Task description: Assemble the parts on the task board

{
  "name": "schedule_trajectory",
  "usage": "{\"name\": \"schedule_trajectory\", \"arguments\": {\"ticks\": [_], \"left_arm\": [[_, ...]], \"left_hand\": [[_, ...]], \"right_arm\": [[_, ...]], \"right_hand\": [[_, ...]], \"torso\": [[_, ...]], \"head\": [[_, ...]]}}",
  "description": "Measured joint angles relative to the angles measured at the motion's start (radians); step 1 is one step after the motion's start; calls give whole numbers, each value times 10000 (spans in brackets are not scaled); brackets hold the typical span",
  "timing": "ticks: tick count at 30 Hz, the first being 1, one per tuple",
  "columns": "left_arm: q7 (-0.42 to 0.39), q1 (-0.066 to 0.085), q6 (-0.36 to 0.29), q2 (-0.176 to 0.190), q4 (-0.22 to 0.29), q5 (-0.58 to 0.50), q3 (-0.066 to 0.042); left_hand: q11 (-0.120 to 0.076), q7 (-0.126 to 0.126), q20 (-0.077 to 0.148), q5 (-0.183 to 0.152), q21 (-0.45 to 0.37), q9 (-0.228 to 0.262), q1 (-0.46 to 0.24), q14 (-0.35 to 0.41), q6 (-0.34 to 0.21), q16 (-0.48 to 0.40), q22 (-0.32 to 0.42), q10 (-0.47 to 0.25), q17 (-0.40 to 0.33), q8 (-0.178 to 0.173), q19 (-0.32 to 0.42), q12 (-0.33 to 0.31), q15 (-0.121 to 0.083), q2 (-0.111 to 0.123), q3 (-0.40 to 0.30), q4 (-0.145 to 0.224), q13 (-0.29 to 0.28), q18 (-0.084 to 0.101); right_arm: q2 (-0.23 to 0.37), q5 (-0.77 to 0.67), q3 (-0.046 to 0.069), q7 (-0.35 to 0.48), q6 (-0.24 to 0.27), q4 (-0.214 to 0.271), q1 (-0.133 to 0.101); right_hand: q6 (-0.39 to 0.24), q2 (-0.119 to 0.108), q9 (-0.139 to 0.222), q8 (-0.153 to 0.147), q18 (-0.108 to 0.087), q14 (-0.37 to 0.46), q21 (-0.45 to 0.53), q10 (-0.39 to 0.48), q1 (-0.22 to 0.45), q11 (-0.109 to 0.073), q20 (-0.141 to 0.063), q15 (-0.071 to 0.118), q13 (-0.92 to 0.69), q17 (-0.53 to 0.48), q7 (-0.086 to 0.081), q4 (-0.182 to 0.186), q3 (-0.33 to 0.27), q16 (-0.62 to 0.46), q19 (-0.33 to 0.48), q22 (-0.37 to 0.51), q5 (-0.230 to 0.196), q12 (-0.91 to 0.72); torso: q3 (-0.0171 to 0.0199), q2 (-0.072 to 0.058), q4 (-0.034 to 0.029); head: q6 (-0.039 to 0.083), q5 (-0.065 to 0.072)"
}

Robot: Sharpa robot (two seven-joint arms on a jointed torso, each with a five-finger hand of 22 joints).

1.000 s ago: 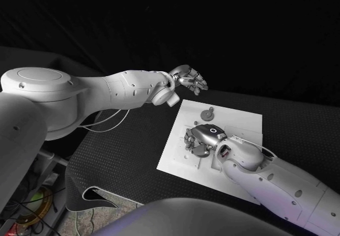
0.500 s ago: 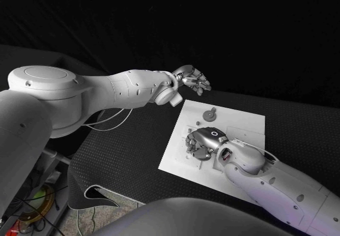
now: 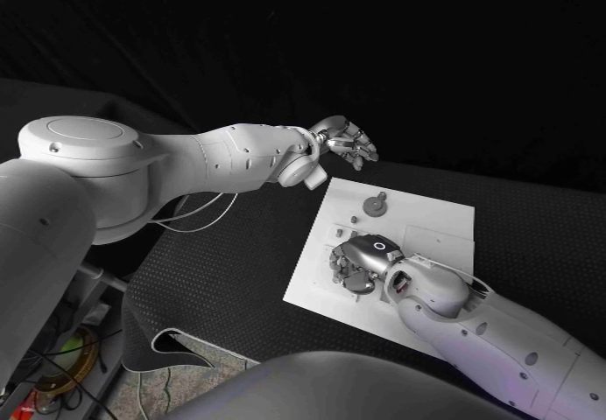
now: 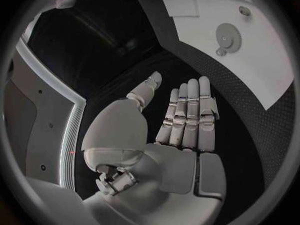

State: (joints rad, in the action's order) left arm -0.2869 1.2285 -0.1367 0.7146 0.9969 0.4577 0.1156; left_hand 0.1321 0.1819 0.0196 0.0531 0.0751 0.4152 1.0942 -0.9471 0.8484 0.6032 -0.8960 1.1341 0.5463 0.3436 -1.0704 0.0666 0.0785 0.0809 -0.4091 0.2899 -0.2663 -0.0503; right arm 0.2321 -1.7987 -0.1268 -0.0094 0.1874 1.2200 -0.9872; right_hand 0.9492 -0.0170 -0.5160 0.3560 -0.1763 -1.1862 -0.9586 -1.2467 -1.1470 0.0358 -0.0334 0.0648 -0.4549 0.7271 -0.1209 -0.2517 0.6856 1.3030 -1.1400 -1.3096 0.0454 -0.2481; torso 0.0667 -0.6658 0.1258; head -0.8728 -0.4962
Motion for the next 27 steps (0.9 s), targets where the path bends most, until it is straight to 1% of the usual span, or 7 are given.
{"name": "schedule_trajectory", "arguments": {"ticks": [13,19,25,27], "left_arm": [[4,0,1,-12,-11,0,0],[6,0,2,-10,-19,0,0],[9,0,2,-7,-24,0,0],[10,0,2,-7,-26,0,0]], "left_hand": [[0,0,0,0,0,1,0,0,0,0,-1,0,8,0,0,0,0,0,0,0,-1,0],[0,0,0,0,0,-8,0,0,0,0,8,0,8,0,0,0,0,0,0,0,-1,0],[0,0,0,0,0,-8,0,0,0,-39,7,0,7,0,0,0,0,0,0,0,-1,1],[0,0,0,0,0,-7,0,0,0,-39,7,0,16,0,0,0,0,0,0,0,8,1]], "right_arm": [[-66,-5,5,30,14,-50,69],[-39,-6,-9,53,25,-21,77],[31,-8,-17,58,36,63,87],[65,-15,-40,58,34,71,98]], "right_hand": [[-21,42,0,0,0,28,0,-5,42,-2,2,25,6,1,-20,-29,28,-38,2,0,-30,24],[-35,42,0,0,-1,27,0,-5,42,-2,3,24,9,1,-34,-30,27,-39,3,0,-31,36],[-8,40,0,0,-1,27,0,-5,42,-2,-5,21,11,1,-7,-42,15,-38,-6,0,-38,37],[-3,40,3,0,-1,26,0,-5,42,-1,-16,20,11,2,-2,-43,14,-38,-19,0,-38,37]], "torso": [[-9,0,-1],[-11,0,-6],[-10,0,2],[-10,-1,4]], "head": [[0,-43],[0,-73],[0,-94],[0,-99]]}}
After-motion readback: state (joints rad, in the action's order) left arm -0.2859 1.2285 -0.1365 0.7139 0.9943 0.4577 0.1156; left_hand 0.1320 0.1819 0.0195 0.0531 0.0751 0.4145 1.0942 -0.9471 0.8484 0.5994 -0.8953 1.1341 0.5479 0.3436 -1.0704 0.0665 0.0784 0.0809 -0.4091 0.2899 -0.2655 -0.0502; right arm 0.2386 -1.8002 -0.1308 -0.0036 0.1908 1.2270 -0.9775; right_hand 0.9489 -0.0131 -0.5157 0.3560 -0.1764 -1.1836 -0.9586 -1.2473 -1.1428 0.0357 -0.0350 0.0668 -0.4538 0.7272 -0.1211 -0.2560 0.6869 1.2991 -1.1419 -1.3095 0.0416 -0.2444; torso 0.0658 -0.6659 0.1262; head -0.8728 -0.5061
